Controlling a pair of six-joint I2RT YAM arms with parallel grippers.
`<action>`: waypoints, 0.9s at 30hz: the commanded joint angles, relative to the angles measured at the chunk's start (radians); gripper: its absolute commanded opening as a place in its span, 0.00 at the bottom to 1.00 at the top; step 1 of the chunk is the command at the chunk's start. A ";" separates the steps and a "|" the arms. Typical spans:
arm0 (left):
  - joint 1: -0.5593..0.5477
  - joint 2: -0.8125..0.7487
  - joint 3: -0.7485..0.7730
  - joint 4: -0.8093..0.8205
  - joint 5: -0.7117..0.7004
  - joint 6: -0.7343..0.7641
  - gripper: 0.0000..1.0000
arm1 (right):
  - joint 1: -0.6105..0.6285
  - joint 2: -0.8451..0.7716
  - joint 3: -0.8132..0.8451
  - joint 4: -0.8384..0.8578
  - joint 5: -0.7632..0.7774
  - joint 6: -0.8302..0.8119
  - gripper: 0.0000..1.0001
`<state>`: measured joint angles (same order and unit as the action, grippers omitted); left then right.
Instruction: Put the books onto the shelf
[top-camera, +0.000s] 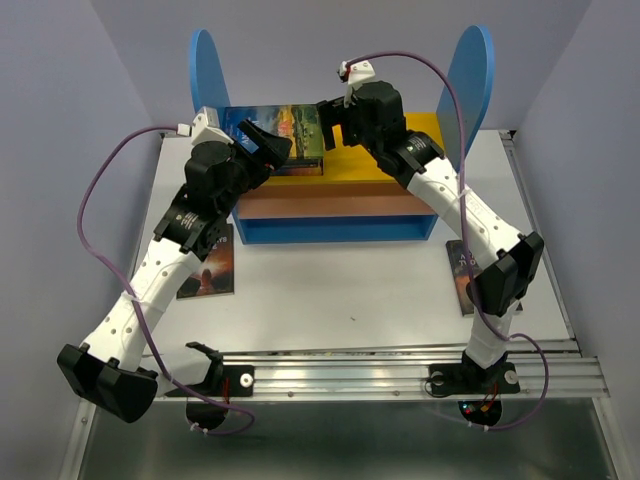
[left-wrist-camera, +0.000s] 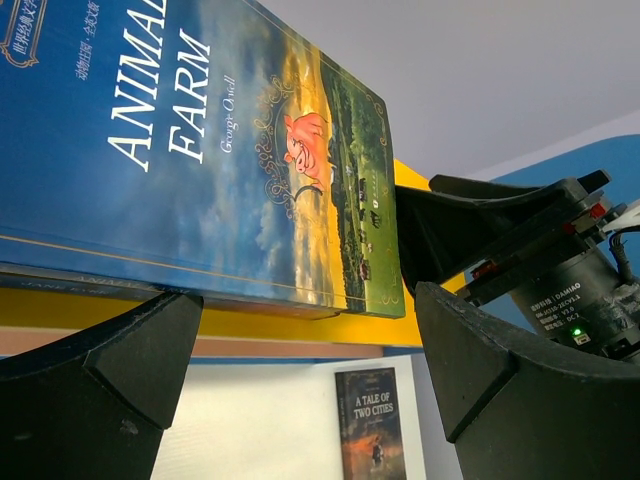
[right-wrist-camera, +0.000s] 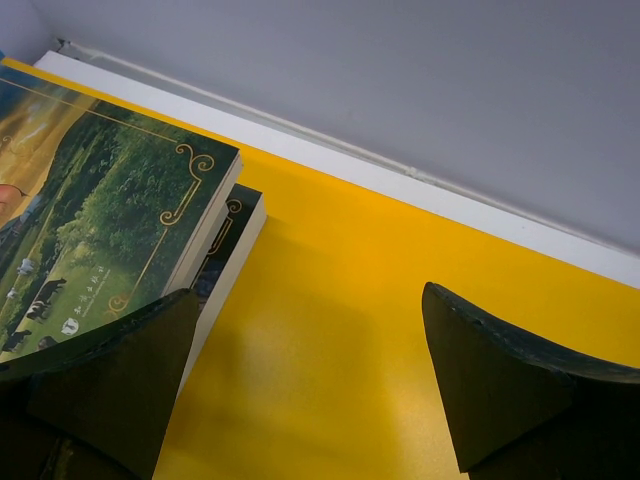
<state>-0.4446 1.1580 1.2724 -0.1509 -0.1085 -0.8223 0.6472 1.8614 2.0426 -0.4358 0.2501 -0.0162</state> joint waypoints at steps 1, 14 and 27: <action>0.006 -0.037 0.032 0.060 0.029 0.029 0.99 | 0.012 0.022 0.060 0.080 -0.064 -0.001 1.00; 0.006 -0.081 0.009 0.034 0.036 0.049 0.99 | 0.012 0.015 0.031 0.123 -0.045 -0.004 1.00; 0.004 -0.363 -0.134 -0.246 -0.124 0.012 0.99 | 0.012 -0.186 -0.143 0.126 0.428 0.048 1.00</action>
<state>-0.4431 0.9112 1.1896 -0.2623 -0.1196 -0.7940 0.6552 1.8126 1.9644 -0.3672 0.5190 -0.0105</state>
